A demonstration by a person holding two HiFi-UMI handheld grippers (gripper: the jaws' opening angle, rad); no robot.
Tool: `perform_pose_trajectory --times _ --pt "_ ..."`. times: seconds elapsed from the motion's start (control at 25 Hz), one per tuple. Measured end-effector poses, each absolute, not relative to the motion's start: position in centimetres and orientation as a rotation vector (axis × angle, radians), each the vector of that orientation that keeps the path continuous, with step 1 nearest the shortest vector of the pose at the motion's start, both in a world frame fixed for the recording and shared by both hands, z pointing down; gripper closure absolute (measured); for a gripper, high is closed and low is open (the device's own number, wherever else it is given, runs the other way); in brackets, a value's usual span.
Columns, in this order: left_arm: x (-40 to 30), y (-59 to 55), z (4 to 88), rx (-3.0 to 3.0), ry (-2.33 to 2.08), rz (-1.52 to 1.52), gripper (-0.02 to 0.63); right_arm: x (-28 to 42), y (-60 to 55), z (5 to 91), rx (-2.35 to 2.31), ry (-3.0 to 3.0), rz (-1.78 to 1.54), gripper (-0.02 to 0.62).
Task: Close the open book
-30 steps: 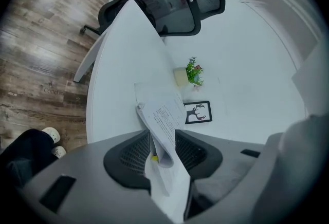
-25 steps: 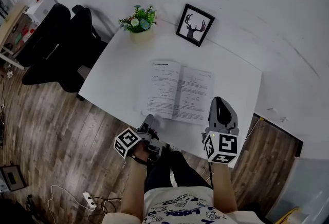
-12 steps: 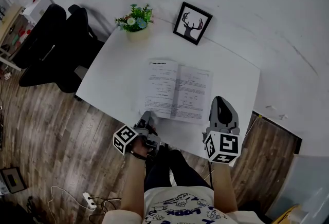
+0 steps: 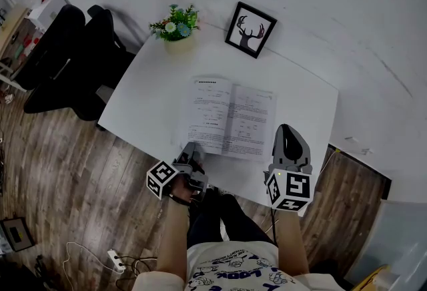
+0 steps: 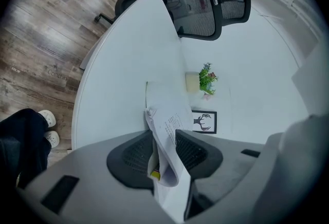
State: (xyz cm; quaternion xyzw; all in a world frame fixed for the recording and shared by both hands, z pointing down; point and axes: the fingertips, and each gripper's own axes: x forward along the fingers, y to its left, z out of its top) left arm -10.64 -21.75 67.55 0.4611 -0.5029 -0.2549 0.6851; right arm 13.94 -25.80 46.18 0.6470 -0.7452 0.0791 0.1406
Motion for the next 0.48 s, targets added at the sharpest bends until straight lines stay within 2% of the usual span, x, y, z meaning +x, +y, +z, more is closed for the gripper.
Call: perform_pose_trajectory --times 0.12,0.32,0.48 --pt "-10.82 -21.70 67.73 1.021 -1.127 -0.581 0.468 13.89 -25.83 46.19 1.870 -2.151 0.228 0.565" --pt "-11.21 -21.68 67.86 1.034 -1.158 -0.560 0.531 13.75 -25.88 46.18 1.869 -2.154 0.229 0.565" --pt "-11.14 -21.68 67.41 1.070 -1.161 -0.555 0.546 13.76 -25.95 46.04 1.875 -2.155 0.233 0.565"
